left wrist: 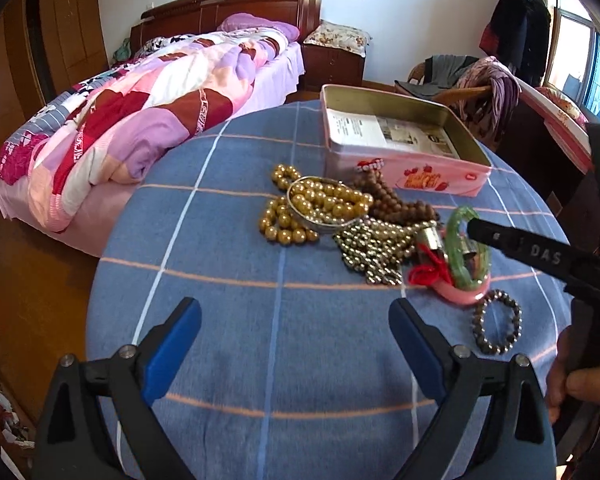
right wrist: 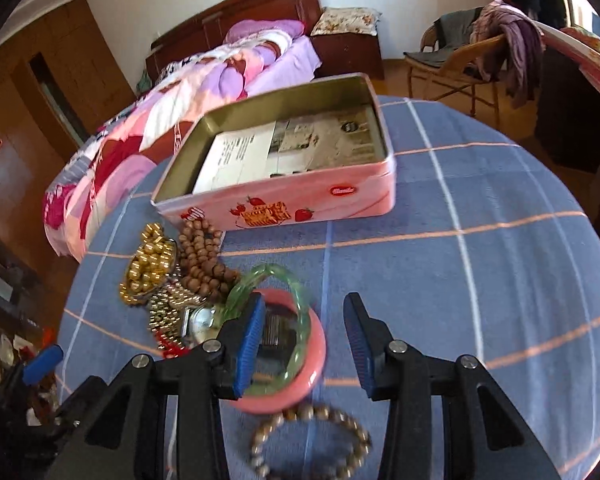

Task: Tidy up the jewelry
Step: 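Grasp the green jade bangle with the right tool while the left tool approaches the silver bangle, then grasp the thin silver bangle with the left tool while the right tool holds the jade bangle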

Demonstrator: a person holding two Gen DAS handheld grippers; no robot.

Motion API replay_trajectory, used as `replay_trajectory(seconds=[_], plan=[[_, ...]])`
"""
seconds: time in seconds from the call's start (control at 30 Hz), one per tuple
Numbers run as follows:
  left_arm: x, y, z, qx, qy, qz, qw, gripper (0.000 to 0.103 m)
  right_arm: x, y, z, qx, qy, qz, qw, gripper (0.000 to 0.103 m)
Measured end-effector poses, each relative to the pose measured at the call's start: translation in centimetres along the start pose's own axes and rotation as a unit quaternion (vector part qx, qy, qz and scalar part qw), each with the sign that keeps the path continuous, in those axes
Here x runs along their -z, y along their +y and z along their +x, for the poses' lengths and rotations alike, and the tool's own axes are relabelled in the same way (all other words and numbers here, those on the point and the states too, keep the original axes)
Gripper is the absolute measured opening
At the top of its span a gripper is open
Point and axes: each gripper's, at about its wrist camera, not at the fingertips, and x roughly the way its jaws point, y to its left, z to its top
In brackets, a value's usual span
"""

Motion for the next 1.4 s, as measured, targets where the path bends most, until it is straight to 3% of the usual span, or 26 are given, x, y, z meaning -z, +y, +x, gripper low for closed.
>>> replay_trajectory(seconds=[0.03, 0.13, 0.27, 0.43, 0.5, 0.57, 0.67, 0.73, 0.8, 0.83, 0.93, 0.97, 1.03, 1.07, 1.27, 1.33, 1.4], plan=[[-0.1, 0.1, 0.3, -0.001, 0.001, 0.000, 1.0000, 0.097, -0.1, -0.1, 0.3, -0.005, -0.001, 0.002, 1.000, 0.041], [-0.9, 0.9, 1.3, 0.000, 0.007, -0.005, 1.0000, 0.097, -0.4, -0.2, 0.9, -0.018, 0.009, 0.001, 1.000, 0.008], [-2.2, 2.3, 2.0, 0.004, 0.002, -0.036, 0.9993, 0.097, -0.2, -0.6, 0.1, -0.027, -0.001, 0.005, 1.000, 0.007], [-4.2, 2.5, 3.0, 0.006, -0.010, -0.051, 0.9986, 0.096, -0.2, -0.8, -4.0, -0.058, -0.058, 0.019, 0.996, 0.007], [-4.9, 2.0, 4.1, 0.001, 0.002, -0.048, 0.9988, 0.088, -0.3, -0.5, -5.9, -0.059, -0.084, 0.015, 0.995, 0.007], [-5.4, 1.4, 5.8, 0.005, 0.035, -0.049, 0.9982, 0.069, -0.4, -0.2, -7.1, -0.055, -0.101, 0.006, 0.993, 0.007], [-5.4, 0.8, 7.6, 0.016, 0.066, -0.062, 0.9958, 0.056, -0.3, 0.4, -8.5, -0.044, -0.115, -0.005, 0.992, 0.007], [-5.5, 0.1, 7.4, 0.011, 0.058, -0.053, 0.9969, 0.053, -0.2, 0.5, -8.9, -0.044, -0.118, -0.007, 0.992, 0.007], [-5.6, -0.2, 7.2, 0.022, 0.054, -0.052, 0.9970, 0.042, 0.0, 0.4, -9.1, -0.046, -0.118, -0.006, 0.992, 0.007], [-5.5, 0.0, 7.1, 0.032, 0.048, -0.054, 0.9968, 0.031, 0.0, 0.5, -9.2, -0.046, -0.118, -0.003, 0.992, 0.007], [-5.3, 0.6, 6.3, 0.048, 0.031, -0.053, 0.9969, 0.025, 0.4, 0.3, -9.6, -0.047, -0.118, 0.002, 0.992, 0.007], [-5.0, 0.8, 5.7, 0.054, 0.029, -0.051, 0.9968, 0.016, 0.5, 0.1, -9.6, -0.047, -0.118, 0.004, 0.992, 0.007], [-4.6, 0.9, 4.4, 0.064, 0.016, -0.049, 0.9966, 0.015, 0.8, -0.1, -9.9, -0.049, -0.117, 0.011, 0.992, 0.007], [-4.6, 1.0, 3.8, 0.070, 0.008, -0.049, 0.9963, 0.009, 0.9, -0.2, -10.0, -0.051, -0.117, 0.013, 0.992, 0.007], [-3.6, 1.1, 0.2, 0.085, -0.030, -0.029, 0.9955, 0.008, 2.1, -0.3, -11.6, -0.049, -0.126, 0.019, 0.991, 0.007], [-3.5, 1.0, 0.1, 0.068, -0.030, -0.018, 0.9970, 0.009, 2.5, -0.1, -11.9, -0.050, -0.126, 0.018, 0.991, 0.007], [-3.6, 1.4, 0.9, 0.062, -0.011, -0.036, 0.9974, 0.031, 3.0, 0.1, -12.3, -0.051, -0.128, 0.017, 0.990, 0.007]])
